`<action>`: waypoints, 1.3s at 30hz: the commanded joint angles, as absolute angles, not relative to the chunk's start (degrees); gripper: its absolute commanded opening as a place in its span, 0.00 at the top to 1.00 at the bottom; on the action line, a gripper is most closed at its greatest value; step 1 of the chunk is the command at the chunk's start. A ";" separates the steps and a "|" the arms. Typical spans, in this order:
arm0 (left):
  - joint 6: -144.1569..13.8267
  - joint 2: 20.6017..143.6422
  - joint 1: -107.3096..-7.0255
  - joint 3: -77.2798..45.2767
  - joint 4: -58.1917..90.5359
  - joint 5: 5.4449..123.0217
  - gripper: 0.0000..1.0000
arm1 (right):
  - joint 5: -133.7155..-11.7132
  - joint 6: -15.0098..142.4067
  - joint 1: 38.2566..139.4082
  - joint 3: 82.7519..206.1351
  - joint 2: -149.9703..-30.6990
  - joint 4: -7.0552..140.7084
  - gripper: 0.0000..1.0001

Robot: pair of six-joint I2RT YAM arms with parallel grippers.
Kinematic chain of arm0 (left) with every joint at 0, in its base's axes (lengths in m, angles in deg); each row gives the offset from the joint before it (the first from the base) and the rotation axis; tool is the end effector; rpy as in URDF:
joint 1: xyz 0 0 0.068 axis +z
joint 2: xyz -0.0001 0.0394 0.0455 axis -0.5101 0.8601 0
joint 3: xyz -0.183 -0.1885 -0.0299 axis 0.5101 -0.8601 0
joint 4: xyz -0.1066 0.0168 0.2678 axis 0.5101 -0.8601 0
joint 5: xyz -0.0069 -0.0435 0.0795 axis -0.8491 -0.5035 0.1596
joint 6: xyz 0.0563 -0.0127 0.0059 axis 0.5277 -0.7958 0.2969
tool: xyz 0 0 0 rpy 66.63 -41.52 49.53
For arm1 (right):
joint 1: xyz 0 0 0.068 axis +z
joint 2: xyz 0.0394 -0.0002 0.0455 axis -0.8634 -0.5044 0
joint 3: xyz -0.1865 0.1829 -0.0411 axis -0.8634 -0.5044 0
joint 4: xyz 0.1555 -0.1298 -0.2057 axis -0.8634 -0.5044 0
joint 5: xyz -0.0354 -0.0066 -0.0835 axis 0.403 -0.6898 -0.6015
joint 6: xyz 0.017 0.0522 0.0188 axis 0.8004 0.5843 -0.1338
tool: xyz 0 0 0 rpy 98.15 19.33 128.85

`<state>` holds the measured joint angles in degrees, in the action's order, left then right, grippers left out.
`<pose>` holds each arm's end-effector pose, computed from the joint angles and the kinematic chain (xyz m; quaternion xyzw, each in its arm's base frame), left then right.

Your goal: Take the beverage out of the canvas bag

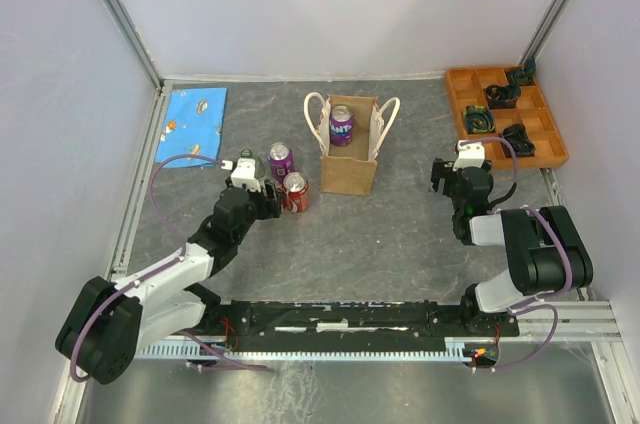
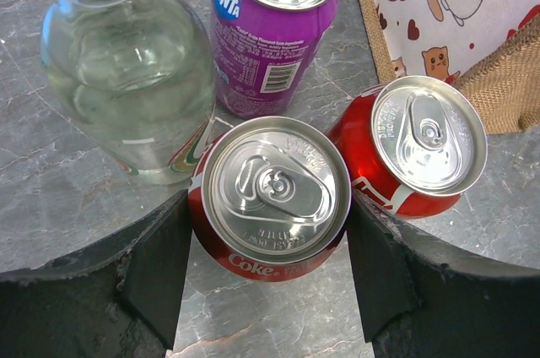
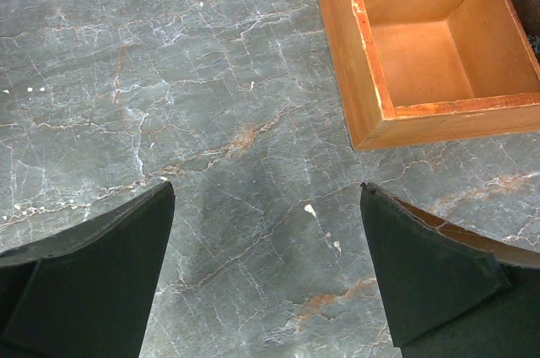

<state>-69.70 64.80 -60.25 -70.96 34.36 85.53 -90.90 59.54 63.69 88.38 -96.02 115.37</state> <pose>0.2121 -0.1095 0.1561 0.0315 0.8187 -0.1337 0.5575 0.2754 0.0116 0.1014 0.0438 0.8125 -0.0414 0.5798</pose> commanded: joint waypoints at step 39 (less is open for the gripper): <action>-56.25 69.29 -60.21 -32.23 12.01 78.05 0.04 | -90.61 58.77 63.47 90.00 -96.04 116.74 0.01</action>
<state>-64.07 62.11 -60.27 -45.19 16.22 83.50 -90.90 59.54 63.69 88.40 -96.02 115.37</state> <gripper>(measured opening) 0.961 0.990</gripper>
